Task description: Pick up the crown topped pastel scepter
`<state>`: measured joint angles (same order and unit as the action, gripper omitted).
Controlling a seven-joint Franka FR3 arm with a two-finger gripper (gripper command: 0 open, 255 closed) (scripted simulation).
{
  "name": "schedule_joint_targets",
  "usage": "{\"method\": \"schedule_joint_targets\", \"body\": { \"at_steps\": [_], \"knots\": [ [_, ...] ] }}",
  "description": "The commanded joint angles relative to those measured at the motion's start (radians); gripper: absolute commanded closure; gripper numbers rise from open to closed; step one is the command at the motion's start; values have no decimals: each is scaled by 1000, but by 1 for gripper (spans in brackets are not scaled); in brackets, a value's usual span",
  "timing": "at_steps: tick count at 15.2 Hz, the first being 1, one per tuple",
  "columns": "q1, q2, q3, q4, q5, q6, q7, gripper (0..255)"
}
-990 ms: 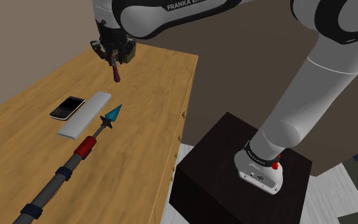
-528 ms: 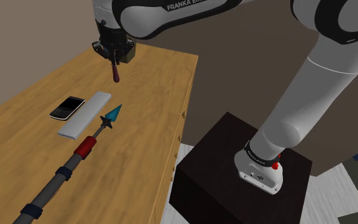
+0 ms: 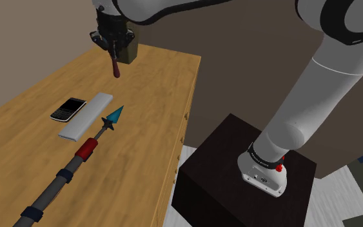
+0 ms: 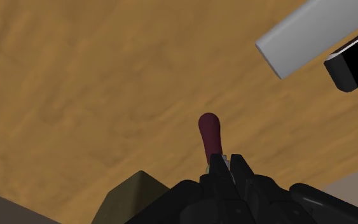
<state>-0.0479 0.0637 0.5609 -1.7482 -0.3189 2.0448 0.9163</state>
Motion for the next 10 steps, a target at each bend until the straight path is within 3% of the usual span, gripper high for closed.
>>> {"method": "schedule_joint_targets", "body": {
  "at_steps": [1,10],
  "knots": [
    [-1,-5,0,22,7,-24,-11,255],
    [4,2,4,124,13,-118,-33,255]
  ]
}}
